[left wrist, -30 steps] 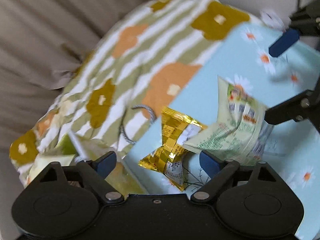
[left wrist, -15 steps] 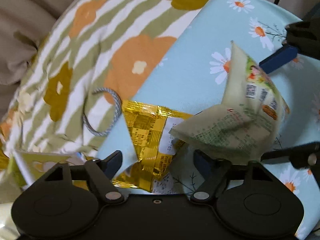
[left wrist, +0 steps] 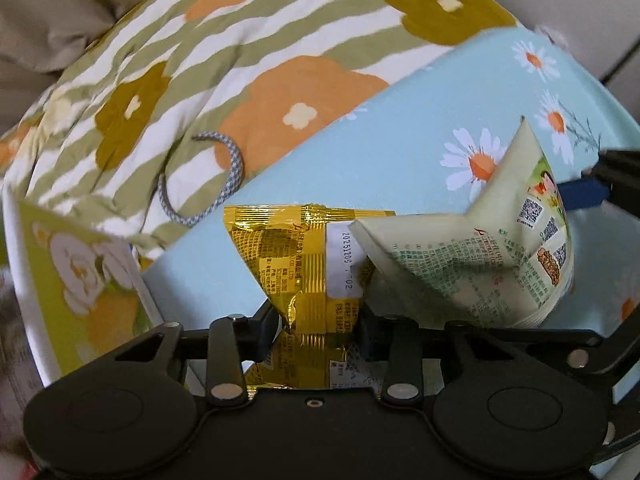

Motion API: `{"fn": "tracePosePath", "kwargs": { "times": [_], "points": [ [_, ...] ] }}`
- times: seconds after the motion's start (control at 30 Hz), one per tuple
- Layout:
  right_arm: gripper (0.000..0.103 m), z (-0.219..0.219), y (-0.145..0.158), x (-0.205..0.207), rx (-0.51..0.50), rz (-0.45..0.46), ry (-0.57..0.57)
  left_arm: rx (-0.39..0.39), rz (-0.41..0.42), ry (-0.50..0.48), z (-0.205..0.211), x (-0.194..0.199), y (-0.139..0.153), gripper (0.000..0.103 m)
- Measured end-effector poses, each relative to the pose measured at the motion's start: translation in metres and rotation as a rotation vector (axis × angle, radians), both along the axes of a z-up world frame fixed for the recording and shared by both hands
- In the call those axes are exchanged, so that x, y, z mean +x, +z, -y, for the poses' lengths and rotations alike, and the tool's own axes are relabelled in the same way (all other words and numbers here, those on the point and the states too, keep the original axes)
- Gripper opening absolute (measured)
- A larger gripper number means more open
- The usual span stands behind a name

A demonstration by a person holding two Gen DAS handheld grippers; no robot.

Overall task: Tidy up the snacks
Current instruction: 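Grasp the gold foil bag with the left tool while the right tool grasps the green cartoon bag, then carry both bags into the yellow box and open both tools to release them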

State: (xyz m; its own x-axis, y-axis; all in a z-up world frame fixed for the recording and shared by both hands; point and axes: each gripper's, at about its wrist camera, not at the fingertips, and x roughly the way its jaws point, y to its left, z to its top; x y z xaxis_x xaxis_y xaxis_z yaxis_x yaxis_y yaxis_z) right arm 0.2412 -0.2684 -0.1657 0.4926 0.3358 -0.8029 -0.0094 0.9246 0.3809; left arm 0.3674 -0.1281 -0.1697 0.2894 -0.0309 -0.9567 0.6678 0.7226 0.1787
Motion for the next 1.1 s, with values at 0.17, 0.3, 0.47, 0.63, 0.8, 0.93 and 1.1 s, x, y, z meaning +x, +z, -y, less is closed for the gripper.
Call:
{"fn": "tracePosePath", "kwargs": {
  "times": [0.17, 0.3, 0.47, 0.63, 0.8, 0.93, 1.1],
  "points": [
    [0.103, -0.001, -0.002, -0.002, 0.003, -0.003, 0.0, -0.026, 0.018, 0.092, -0.006, -0.009, 0.002, 0.042],
    [0.103, 0.001, -0.004, -0.005, 0.026, -0.001, 0.001, -0.049, 0.034, 0.138, -0.008, -0.016, 0.003, 0.042],
    [0.092, 0.005, -0.001, -0.011, 0.036, 0.007, 0.01, -0.068, 0.049, 0.171, -0.011, -0.023, 0.004, 0.041],
    [0.082, 0.008, 0.005, -0.019, -0.008, 0.016, 0.018, -0.1, 0.053, 0.21, -0.013, -0.03, 0.006, 0.04],
    [0.078, 0.015, 0.011, -0.032, -0.029, 0.025, 0.008, -0.136, 0.064, 0.242, -0.013, -0.043, 0.01, 0.04],
    [0.077, 0.022, 0.019, -0.042, -0.038, 0.017, -0.029, -0.182, 0.085, 0.263, -0.013, -0.057, 0.024, 0.04],
    [0.077, 0.031, 0.042, -0.056, -0.056, 0.047, -0.072, -0.269, 0.146, 0.308, -0.017, -0.079, 0.061, 0.04]
  ]
}}
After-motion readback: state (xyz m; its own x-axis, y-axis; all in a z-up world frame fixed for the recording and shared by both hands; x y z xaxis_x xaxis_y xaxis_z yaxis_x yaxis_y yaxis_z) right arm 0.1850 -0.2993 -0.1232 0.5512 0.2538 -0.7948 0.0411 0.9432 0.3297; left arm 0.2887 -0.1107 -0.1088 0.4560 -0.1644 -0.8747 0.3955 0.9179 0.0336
